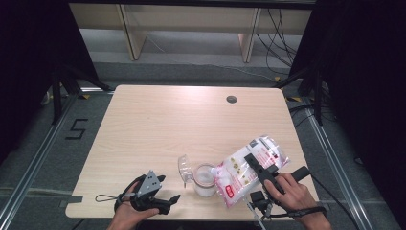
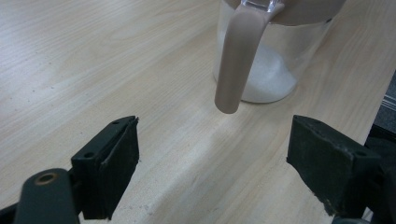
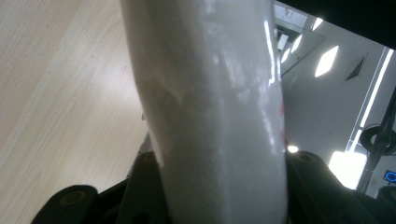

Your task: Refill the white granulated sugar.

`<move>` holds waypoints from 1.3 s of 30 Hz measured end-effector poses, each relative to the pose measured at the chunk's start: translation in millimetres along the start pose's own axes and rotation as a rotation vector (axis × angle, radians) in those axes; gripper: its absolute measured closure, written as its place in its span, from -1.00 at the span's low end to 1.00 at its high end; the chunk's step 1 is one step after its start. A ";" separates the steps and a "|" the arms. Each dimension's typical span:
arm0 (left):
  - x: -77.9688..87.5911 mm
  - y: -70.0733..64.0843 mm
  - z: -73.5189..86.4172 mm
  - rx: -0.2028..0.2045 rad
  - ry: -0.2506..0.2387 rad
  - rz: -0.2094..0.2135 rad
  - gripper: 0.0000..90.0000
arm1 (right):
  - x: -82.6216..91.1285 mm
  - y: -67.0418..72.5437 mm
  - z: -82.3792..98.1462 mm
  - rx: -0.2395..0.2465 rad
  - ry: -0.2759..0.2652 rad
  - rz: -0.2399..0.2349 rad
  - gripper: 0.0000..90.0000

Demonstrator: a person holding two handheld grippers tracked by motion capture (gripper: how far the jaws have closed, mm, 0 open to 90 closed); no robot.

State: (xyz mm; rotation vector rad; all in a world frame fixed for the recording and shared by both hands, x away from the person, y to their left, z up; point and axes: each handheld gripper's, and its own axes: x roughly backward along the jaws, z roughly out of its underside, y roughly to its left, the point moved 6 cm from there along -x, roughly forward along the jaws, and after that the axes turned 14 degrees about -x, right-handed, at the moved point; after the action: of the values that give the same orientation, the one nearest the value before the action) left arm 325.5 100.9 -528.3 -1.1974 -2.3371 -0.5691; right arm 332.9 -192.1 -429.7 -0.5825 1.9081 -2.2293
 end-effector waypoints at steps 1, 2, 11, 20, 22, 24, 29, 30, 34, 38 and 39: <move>-0.1 -0.1 -0.1 0.000 -0.001 0.000 -0.63 | -0.1 -0.1 0.0 0.002 0.000 -0.001 0.44; 0.1 0.3 0.3 -0.004 0.005 0.002 -0.63 | -0.1 -0.2 -0.1 0.004 0.000 0.000 0.44; 0.0 -0.1 0.2 0.003 0.002 -0.001 -0.63 | -1.3 1.9 -1.9 0.013 0.002 -0.008 0.45; 0.1 0.2 0.2 -0.002 0.003 -0.001 -0.63 | -1.4 2.3 -2.1 0.004 0.005 -0.013 0.45; 0.1 0.2 0.2 -0.003 0.003 0.001 -0.63 | -1.6 1.2 -2.6 0.020 0.000 -0.014 0.45; 0.1 0.2 0.2 -0.003 0.004 0.002 -0.63 | -1.4 1.8 -2.5 0.019 0.003 -0.014 0.45; 0.1 0.2 0.1 -0.001 0.003 -0.001 -0.63 | -2.2 1.0 -4.0 0.033 -0.002 -0.027 0.45; 0.1 0.2 0.1 -0.001 0.003 -0.001 -0.63 | -2.2 1.0 -4.0 0.033 -0.002 -0.027 0.45; 0.0 0.2 0.1 -0.003 0.003 -0.001 -0.63 | -1.6 0.7 -3.7 0.026 0.002 -0.025 0.45; 0.0 0.1 0.1 -0.002 0.002 -0.001 -0.63 | -1.7 0.6 -4.1 0.034 0.005 -0.030 0.45; 0.0 0.1 0.2 -0.003 0.003 0.001 -0.63 | -1.6 0.7 -4.0 0.036 0.006 -0.032 0.45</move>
State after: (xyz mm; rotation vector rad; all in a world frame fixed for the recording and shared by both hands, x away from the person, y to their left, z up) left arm 325.5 101.1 -528.4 -1.1978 -2.3337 -0.5736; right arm 332.8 -188.0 -431.2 -0.6056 1.8703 -2.2820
